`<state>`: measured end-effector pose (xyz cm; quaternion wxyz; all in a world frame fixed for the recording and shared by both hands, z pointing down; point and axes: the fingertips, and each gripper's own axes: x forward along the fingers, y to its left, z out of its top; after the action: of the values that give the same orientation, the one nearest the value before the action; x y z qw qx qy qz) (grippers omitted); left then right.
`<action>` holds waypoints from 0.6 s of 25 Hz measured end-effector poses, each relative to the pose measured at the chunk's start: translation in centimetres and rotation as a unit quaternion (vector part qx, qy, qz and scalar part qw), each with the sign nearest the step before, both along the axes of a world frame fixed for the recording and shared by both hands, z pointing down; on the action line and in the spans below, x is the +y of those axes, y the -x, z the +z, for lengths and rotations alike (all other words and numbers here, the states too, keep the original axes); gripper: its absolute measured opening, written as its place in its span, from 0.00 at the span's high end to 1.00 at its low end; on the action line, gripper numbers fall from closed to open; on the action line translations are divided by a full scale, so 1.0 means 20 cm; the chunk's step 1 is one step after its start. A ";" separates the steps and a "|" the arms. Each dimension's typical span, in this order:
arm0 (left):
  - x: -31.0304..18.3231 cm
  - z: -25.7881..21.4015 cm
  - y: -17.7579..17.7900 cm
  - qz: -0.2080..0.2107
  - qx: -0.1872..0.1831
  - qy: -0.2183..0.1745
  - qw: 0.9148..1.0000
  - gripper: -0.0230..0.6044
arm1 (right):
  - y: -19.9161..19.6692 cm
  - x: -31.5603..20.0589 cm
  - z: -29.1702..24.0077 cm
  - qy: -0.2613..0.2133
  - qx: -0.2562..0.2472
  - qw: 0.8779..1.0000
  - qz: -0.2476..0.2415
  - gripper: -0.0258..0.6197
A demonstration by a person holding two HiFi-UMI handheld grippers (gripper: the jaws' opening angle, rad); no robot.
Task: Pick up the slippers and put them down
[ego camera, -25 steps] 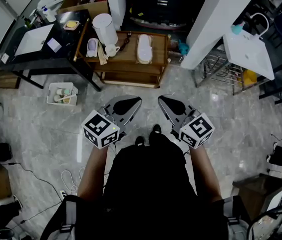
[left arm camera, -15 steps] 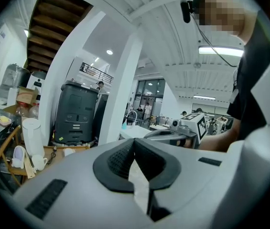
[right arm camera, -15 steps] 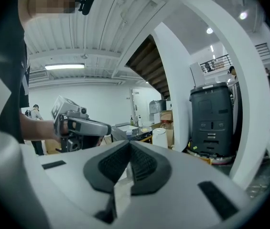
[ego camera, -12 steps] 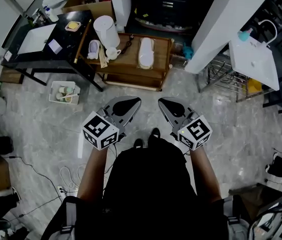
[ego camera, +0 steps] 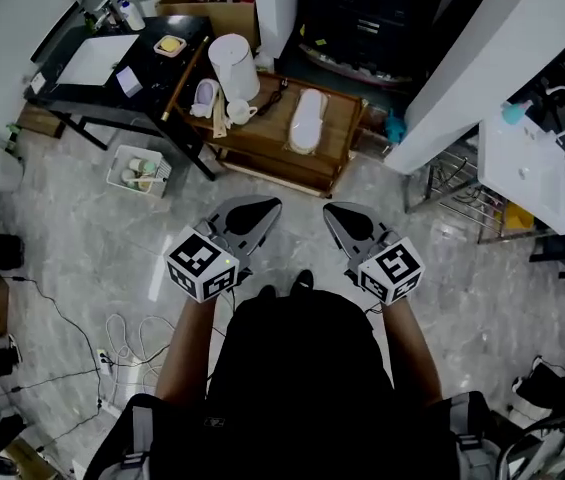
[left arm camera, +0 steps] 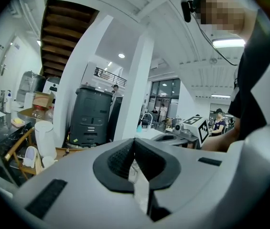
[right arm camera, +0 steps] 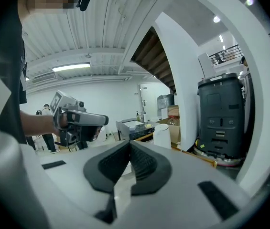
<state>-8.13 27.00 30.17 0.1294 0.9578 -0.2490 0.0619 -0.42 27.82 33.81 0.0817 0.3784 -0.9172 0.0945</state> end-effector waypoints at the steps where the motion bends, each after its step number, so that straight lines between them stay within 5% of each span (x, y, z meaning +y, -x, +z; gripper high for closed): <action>1: -0.01 0.00 0.00 -0.009 0.000 0.002 1.000 0.95 | -0.01 -0.01 0.00 -0.001 0.000 1.000 -0.008 0.95; 15: -0.08 0.03 -0.09 -0.037 -0.003 0.006 0.999 0.94 | -0.08 -0.11 0.02 -0.004 -0.009 0.999 -0.033 0.95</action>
<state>-6.24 25.42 30.70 0.1364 0.9470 -0.2843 0.0612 1.20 25.66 34.14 0.0754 0.3469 -0.9304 0.0915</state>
